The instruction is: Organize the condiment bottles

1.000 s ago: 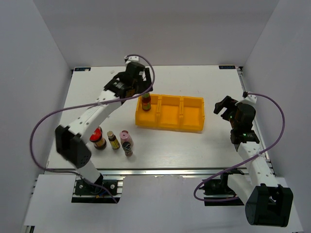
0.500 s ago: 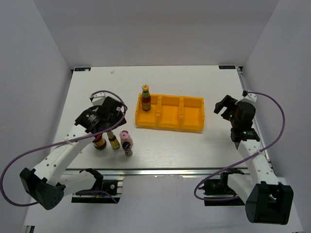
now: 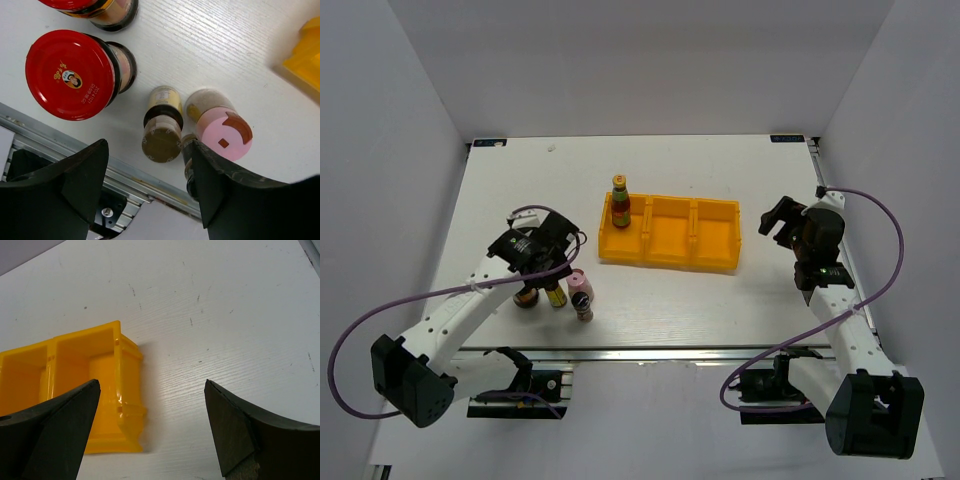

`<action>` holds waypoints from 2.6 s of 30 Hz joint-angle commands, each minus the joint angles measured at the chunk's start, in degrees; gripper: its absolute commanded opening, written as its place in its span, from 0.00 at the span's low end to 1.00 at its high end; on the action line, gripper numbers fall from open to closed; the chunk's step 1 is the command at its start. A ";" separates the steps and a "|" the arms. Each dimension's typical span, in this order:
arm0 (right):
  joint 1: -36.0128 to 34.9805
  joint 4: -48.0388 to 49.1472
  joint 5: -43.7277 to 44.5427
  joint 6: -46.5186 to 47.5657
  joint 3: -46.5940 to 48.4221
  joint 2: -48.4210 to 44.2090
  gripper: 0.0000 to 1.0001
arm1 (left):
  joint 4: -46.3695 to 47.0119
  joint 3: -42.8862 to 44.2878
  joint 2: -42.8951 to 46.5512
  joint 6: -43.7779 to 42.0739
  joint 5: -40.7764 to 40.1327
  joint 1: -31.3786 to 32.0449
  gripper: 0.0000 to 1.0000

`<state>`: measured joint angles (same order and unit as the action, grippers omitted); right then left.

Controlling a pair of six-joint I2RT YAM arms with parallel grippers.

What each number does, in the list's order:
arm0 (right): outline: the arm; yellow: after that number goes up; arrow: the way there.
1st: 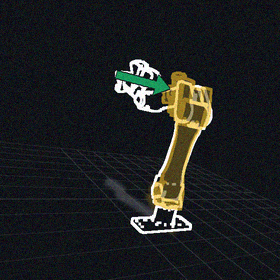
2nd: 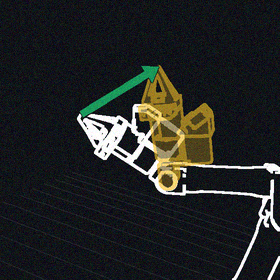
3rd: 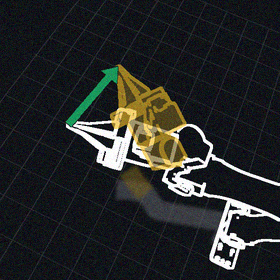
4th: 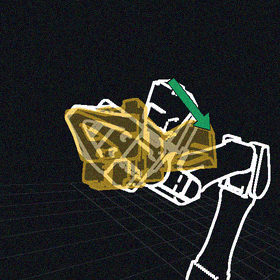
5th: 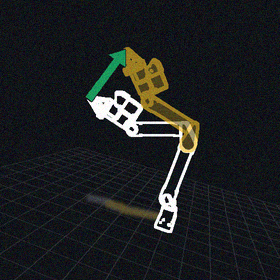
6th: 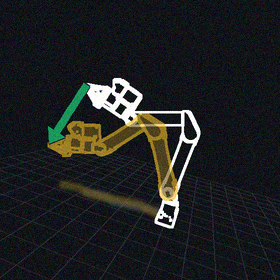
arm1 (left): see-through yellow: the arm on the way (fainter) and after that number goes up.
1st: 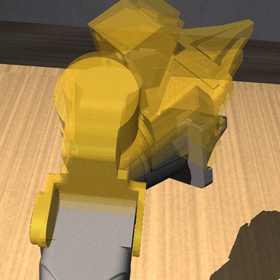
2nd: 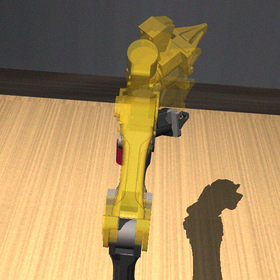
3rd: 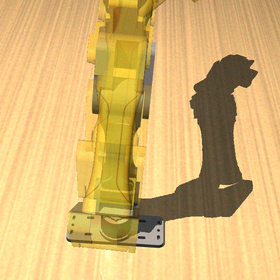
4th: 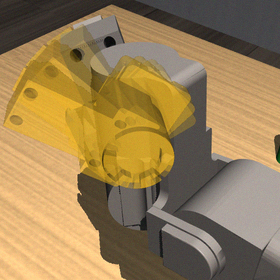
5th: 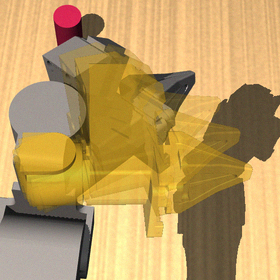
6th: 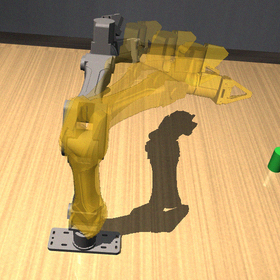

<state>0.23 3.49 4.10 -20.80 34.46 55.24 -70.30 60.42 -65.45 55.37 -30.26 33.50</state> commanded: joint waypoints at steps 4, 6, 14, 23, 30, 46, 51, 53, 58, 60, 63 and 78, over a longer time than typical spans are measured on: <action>-0.14 0.29 0.47 0.49 2.81 0.04 0.89 | 4.02 -1.71 -0.47 -0.44 -1.12 0.25 0.71; -0.14 0.21 0.47 0.49 2.90 -0.14 0.89 | 5.43 -2.85 -0.03 -1.41 0.10 0.25 0.71; -0.14 -0.06 0.47 0.67 2.90 -0.57 0.89 | 6.49 -4.61 -1.96 -0.53 -1.91 0.25 0.58; -0.14 0.47 0.47 1.11 2.55 -1.37 0.89 | 4.65 -3.03 -2.93 0.26 -3.14 0.25 0.32; -0.14 0.64 -0.05 1.02 2.46 -1.28 0.89 | 1.84 3.55 -1.87 -0.44 -7.44 0.25 0.14; -0.14 1.35 -0.14 1.55 2.28 -0.58 0.89 | 23.37 22.89 -13.11 -16.69 2.31 0.25 0.00; -0.14 1.52 -0.14 1.64 2.11 0.39 0.89 | 27.14 26.67 -20.50 -18.99 6.53 0.25 0.00; -0.14 1.52 -0.14 1.72 2.45 1.00 0.89 | 27.67 27.90 -22.52 -19.69 7.84 0.25 0.00; -0.14 1.26 -0.06 1.90 2.72 1.97 0.89 | 23.90 33.61 -30.25 -20.74 8.99 0.25 0.00; -0.14 1.26 0.03 1.99 2.81 2.32 0.89 | 23.46 34.14 -32.10 -20.83 9.43 0.25 0.00; -0.14 1.26 0.29 2.16 2.90 2.85 0.89 | 24.68 33.80 -33.25 -21.36 11.09 0.25 0.00; -0.14 0.64 0.91 2.34 3.42 3.64 0.89 | 21.53 33.88 -38.43 -21.89 9.52 1.75 0.38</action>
<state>0.23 2.98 4.21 -19.05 35.27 58.89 -49.15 92.01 -104.14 34.09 -19.07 34.28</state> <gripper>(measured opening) 0.895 0.446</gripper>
